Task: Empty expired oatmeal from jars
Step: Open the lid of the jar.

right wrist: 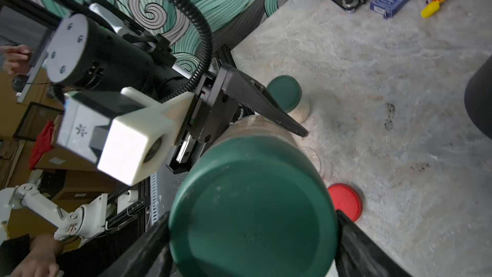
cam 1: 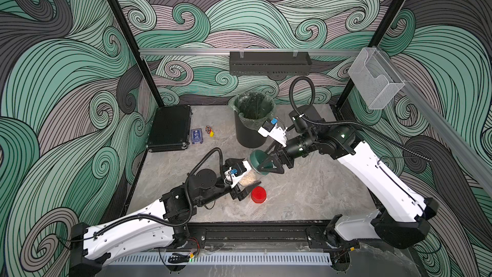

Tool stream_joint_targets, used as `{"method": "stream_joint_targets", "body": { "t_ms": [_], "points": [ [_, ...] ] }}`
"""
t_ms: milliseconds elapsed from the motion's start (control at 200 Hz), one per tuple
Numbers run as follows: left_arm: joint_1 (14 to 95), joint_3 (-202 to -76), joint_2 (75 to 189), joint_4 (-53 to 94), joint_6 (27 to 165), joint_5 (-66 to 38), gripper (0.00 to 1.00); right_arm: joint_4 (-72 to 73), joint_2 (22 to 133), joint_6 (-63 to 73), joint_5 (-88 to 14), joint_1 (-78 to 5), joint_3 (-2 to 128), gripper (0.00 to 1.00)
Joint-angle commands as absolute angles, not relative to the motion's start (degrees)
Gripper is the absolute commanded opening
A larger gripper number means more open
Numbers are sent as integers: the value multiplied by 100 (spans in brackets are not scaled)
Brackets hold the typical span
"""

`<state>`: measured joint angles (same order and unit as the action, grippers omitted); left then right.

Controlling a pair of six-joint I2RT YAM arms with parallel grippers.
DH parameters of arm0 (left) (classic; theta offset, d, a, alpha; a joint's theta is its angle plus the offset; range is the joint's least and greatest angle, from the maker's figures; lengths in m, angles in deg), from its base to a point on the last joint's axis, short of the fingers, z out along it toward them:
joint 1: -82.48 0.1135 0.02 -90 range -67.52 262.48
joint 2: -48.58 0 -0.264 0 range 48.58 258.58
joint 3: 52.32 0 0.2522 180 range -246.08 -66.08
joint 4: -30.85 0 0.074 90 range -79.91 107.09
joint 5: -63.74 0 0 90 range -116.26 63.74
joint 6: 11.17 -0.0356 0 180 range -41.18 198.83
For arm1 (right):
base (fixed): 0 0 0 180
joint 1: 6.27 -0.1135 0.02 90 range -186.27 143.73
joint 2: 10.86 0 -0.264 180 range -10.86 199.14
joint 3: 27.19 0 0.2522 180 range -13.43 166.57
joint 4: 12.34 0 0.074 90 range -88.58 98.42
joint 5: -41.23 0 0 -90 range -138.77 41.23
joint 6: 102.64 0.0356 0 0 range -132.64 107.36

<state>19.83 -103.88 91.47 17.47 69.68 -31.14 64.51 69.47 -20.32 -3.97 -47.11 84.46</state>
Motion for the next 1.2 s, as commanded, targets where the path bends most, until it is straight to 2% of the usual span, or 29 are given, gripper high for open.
{"method": "stream_joint_targets", "body": {
  "t_ms": [0,100,315,635,1021,1196],
  "points": [
    [1938,-10774,9143,2055,7069,-2662,38,5859,7046,-3902,1703,-4593,8507,39],
    [1938,-10750,9185,2058,7150,-2640,37,5916,6912,-4686,2044,-4586,8417,41],
    [1938,-10673,9250,2235,7242,-2546,36,6040,6701,-5150,1634,-4425,8259,43],
    [1938,-10780,9189,2173,7223,-2584,36,6028,6759,-4572,452,-4293,8459,42],
    [1937,-10749,9114,2122,7171,-2669,35,6011,6635,-4358,187,-4147,8751,40],
    [1938,-10795,8997,1974,7119,-2744,36,5615,6480,-3250,-972,-3979,8707,42]
  ]
}}
